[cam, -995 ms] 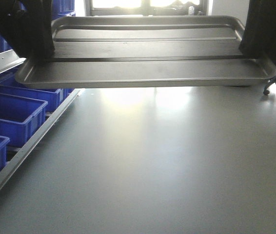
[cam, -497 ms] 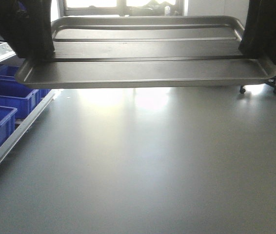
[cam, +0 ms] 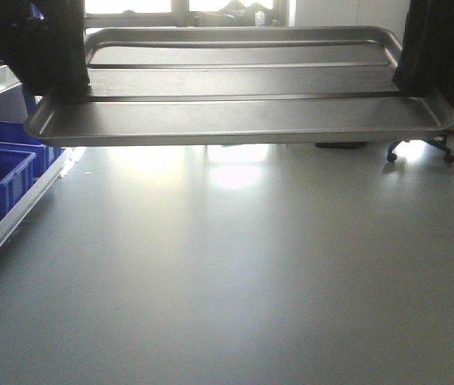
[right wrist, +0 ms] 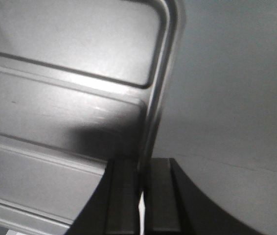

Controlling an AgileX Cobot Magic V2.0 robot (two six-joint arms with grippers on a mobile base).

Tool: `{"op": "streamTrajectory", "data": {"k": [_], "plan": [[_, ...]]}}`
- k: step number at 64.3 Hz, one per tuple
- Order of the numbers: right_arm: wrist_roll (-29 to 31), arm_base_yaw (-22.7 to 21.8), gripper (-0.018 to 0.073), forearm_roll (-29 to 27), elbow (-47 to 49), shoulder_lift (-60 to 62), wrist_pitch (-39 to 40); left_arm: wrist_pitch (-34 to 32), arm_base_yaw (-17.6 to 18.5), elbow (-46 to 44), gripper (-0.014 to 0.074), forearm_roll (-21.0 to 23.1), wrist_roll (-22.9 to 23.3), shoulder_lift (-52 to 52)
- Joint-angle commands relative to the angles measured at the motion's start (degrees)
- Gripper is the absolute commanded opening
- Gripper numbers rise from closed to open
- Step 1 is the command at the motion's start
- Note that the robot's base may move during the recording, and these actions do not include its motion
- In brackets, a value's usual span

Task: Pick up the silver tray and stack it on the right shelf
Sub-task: 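Hold the tray level with both grippers while the base drives across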

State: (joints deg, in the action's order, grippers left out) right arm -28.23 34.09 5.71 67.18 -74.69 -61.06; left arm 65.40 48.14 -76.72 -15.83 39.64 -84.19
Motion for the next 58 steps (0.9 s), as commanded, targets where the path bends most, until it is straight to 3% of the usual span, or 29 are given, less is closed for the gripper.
{"op": "streamTrajectory", "data": {"k": [1, 58], "plan": [[1.54, 0.06, 0.0057, 0.97, 1.82, 1.95, 4.30, -1.05, 0.78, -1.46, -0.0101, -0.57, -1.73, 2.14], [1.54, 0.06, 0.0057, 0.97, 1.82, 1.85, 4.30, -1.05, 0.78, -1.46, -0.0101, -0.35, -1.73, 2.14]]}}
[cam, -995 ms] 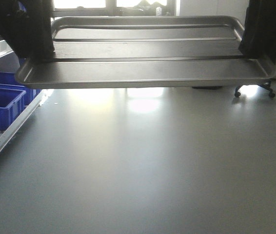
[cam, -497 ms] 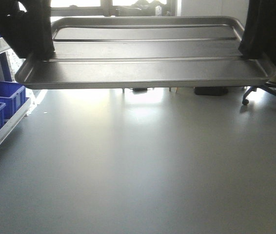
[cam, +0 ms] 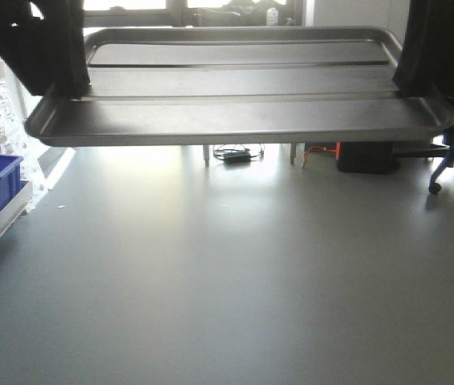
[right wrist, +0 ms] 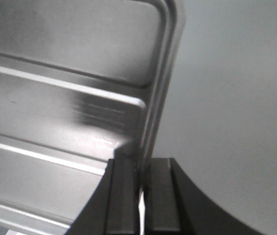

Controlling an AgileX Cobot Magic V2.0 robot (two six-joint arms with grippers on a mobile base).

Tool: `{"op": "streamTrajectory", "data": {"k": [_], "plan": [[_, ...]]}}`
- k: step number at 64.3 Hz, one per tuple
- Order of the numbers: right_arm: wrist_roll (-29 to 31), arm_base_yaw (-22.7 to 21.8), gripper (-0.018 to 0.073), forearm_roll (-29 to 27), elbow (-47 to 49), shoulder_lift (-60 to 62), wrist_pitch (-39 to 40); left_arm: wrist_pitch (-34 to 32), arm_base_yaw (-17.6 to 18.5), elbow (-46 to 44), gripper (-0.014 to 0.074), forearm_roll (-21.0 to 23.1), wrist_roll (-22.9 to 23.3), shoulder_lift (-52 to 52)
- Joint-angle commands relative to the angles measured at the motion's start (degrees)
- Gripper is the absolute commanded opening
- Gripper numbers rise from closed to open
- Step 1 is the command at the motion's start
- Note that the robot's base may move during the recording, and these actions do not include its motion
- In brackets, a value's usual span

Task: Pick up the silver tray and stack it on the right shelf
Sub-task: 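Hold the tray level with both grippers while the base drives across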

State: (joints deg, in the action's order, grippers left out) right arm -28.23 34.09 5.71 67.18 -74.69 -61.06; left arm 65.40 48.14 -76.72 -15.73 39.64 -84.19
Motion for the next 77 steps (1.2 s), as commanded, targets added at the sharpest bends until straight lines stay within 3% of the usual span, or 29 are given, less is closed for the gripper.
{"op": "streamTrajectory", "data": {"k": [1, 77], "plan": [[1.54, 0.06, 0.0057, 0.97, 1.82, 1.85, 4.30, -1.05, 0.78, -1.46, -0.0101, -0.46, -1.73, 2.14], [1.54, 0.06, 0.0057, 0.97, 1.82, 1.78, 4.29, -1.26, 0.78, -1.46, -0.0101, -0.66, -1.73, 2.14]]}}
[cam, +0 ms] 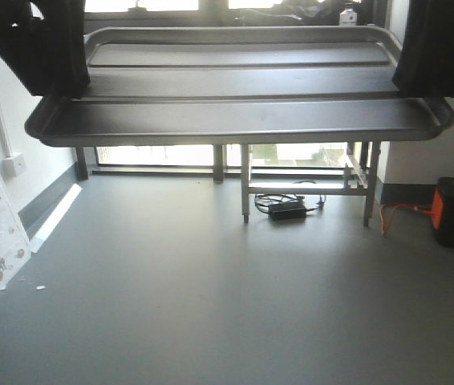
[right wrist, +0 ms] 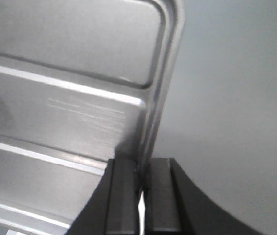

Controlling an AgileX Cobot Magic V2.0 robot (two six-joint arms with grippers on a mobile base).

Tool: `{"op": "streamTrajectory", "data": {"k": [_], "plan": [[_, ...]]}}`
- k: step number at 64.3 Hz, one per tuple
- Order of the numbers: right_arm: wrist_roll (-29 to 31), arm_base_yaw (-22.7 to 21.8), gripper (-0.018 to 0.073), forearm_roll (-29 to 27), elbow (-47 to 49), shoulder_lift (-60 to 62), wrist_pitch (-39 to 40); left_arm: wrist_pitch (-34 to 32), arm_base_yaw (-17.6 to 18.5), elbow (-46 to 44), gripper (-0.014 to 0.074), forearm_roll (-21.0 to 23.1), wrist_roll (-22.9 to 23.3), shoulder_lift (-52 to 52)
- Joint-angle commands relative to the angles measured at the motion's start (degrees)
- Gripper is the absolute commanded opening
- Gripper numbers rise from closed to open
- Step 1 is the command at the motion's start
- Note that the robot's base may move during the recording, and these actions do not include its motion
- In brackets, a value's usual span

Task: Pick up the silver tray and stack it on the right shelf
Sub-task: 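Hold the tray level with both grippers while the base drives across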

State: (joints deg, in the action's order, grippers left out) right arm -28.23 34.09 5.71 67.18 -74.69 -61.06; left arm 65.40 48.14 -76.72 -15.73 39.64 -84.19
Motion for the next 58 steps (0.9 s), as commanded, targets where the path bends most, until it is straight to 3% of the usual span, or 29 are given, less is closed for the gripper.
{"op": "streamTrajectory", "data": {"k": [1, 58], "plan": [[1.54, 0.06, 0.0057, 0.97, 1.82, 1.78, 4.29, -1.27, 0.78, -1.46, -0.0101, -0.66, -1.73, 2.14], [1.54, 0.06, 0.0057, 0.97, 1.82, 1.78, 4.29, -1.35, 0.67, -1.46, -0.0101, -0.88, -1.73, 2.14]]}}
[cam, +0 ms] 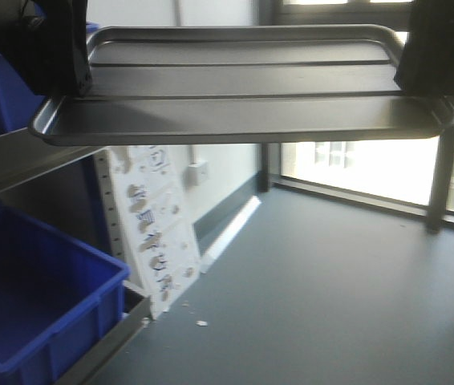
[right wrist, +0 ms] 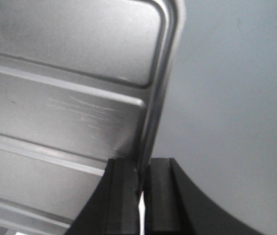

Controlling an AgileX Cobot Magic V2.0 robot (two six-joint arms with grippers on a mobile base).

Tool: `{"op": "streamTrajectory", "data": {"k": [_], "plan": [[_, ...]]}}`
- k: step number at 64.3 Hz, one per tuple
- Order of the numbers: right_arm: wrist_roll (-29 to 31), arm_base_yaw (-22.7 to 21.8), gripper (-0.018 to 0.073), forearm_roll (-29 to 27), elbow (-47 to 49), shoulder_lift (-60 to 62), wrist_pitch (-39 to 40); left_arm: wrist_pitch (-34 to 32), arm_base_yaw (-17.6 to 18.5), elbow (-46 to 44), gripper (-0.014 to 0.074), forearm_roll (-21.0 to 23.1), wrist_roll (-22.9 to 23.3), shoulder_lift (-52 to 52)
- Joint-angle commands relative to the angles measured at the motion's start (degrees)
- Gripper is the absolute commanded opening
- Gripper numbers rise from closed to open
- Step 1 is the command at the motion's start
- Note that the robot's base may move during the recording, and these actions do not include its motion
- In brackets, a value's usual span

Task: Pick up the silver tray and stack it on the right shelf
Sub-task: 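Hold the tray level with both grippers while the base drives across, then position the held tray above the larger grey-blue tray on the shelf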

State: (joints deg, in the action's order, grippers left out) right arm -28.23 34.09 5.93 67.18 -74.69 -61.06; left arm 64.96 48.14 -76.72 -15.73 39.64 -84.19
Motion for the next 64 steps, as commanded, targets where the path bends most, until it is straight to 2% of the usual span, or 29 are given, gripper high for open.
{"op": "streamTrajectory", "data": {"k": [1, 64], "plan": [[1.54, 0.06, 0.0057, 0.75, 1.82, 1.78, 4.29, -0.91, 0.67, -1.46, -0.0101, -0.88, -1.73, 2.14], [1.54, 0.06, 0.0057, 0.75, 1.82, 1.78, 4.29, -0.91, 0.67, -1.46, -0.0101, -0.77, -1.73, 2.14]]}}
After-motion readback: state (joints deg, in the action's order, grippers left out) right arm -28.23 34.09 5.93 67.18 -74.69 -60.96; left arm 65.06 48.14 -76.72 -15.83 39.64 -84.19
